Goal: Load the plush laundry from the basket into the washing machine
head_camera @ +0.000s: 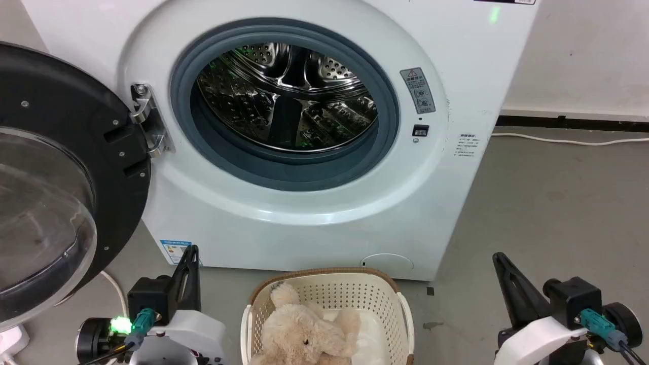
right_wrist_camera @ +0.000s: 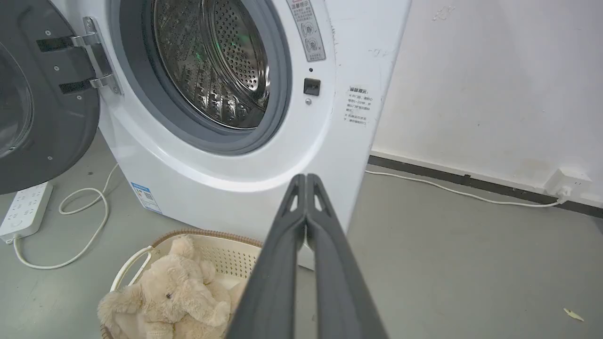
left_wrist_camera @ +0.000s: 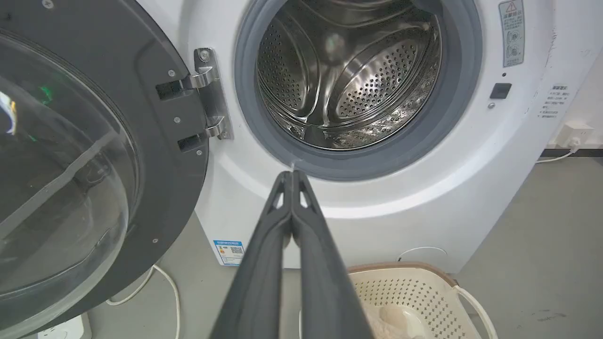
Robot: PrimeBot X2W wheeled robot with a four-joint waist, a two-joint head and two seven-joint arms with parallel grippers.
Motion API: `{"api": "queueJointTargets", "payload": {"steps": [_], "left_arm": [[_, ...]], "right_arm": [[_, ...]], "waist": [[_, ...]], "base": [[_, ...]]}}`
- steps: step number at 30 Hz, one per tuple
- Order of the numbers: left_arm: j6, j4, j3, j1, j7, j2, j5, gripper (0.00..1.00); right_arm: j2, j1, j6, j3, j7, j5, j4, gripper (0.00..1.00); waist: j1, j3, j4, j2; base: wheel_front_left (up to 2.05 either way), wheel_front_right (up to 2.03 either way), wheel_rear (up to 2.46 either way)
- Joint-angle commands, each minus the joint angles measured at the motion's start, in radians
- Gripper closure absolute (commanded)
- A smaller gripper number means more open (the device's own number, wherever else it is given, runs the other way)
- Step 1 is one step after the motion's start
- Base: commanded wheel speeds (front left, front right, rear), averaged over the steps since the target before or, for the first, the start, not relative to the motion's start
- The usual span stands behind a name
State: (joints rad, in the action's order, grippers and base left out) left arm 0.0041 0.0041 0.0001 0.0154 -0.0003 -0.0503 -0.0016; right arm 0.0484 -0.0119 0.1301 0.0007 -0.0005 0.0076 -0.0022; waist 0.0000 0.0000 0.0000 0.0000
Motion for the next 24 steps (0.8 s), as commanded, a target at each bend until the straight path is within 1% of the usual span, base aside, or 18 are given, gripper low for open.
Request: {"api": "queueJointTargets", "payload": {"steps": [1,24], "left_arm": [[-0.004,-0.004,0.000,-0.015,0.000,0.000,0.002,1.00],[-0.004,-0.004,0.000,-0.015,0.000,0.000,0.002,1.00]], "right_arm": [[0.002,0.012,0.001,-0.001,0.000,-0.008,0.002,1.00],[0.002,0.012,0.001,-0.001,0.000,-0.008,0.002,1.00]], "waist": [[0.0000,0.000,0.000,0.0000],[0.0000,0.000,0.000,0.0000]], "base": [[0.00,0.00,0.00],[0.00,0.00,0.00]]}}
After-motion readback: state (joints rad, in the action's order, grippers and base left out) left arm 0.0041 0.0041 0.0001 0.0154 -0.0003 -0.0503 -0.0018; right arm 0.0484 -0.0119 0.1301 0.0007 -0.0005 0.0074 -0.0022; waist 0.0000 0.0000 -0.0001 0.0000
